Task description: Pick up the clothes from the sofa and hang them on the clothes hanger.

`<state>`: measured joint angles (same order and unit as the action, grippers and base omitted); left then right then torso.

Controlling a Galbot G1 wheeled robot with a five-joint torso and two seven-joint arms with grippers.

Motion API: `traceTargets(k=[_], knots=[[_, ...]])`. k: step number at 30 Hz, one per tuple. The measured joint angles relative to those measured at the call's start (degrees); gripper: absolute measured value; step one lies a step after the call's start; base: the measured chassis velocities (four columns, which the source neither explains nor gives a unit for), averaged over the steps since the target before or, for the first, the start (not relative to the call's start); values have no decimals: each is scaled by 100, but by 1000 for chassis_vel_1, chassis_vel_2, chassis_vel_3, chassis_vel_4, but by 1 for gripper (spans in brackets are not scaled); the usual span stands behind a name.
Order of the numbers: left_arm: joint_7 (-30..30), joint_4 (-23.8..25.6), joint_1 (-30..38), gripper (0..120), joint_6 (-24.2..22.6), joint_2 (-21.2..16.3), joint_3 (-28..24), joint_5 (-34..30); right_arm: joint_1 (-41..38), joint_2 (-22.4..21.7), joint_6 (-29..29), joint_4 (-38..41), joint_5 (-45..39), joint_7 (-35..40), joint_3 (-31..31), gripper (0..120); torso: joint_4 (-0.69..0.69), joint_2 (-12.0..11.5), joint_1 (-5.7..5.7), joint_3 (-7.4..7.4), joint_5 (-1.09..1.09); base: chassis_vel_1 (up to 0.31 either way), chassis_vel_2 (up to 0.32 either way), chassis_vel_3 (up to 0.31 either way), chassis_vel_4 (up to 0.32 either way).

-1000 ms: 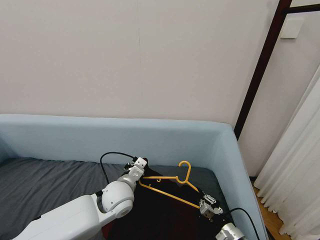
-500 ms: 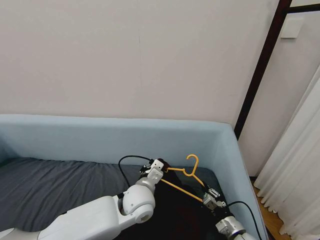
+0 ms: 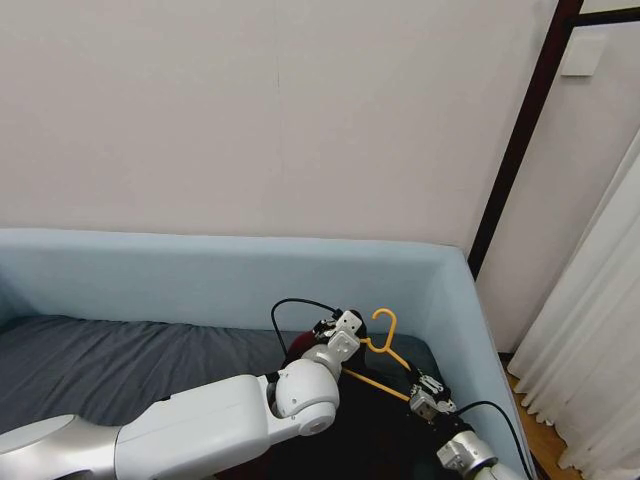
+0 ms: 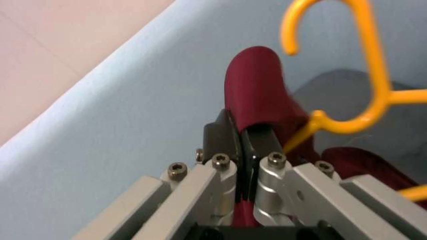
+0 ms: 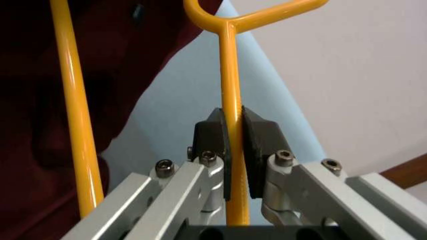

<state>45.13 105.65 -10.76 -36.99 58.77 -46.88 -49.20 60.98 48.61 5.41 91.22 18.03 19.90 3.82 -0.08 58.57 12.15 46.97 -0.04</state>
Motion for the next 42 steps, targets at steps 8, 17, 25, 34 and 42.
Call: traceTargets(k=[8, 17, 25, 34, 42], knots=[[-232, 392, -8, 0, 111, -260, -107, 35, -272, 17, 50, -15, 17, 90, 50, 5, 1, 0, 0, -1, -1, 0, 0, 0, 0], [-160, 522, -461, 0, 158, -377, 45, 242, -217, -77, 266, 230, -45, 97, -121, 5, -1, 0, 0, -1, -1, 0, 0, 0, 0], [-91, 718, -923, 4, 166, -513, 278, 348, -162, -95, 495, 352, 369, 166, -260, 5, 0, 0, 0, -1, -1, 0, 0, 0, 0], [-128, 993, -1386, 41, 179, -713, 643, 377, -239, 122, 900, 332, 780, 368, -339, 5, 0, 0, 0, -1, -1, 0, 0, 0, 0], [-605, 1495, -1757, 66, 456, -1152, 1151, 502, -207, 330, 1033, 237, 918, 492, -377, 5, -1, 0, 0, -1, -1, 0, 0, 0, 0]])
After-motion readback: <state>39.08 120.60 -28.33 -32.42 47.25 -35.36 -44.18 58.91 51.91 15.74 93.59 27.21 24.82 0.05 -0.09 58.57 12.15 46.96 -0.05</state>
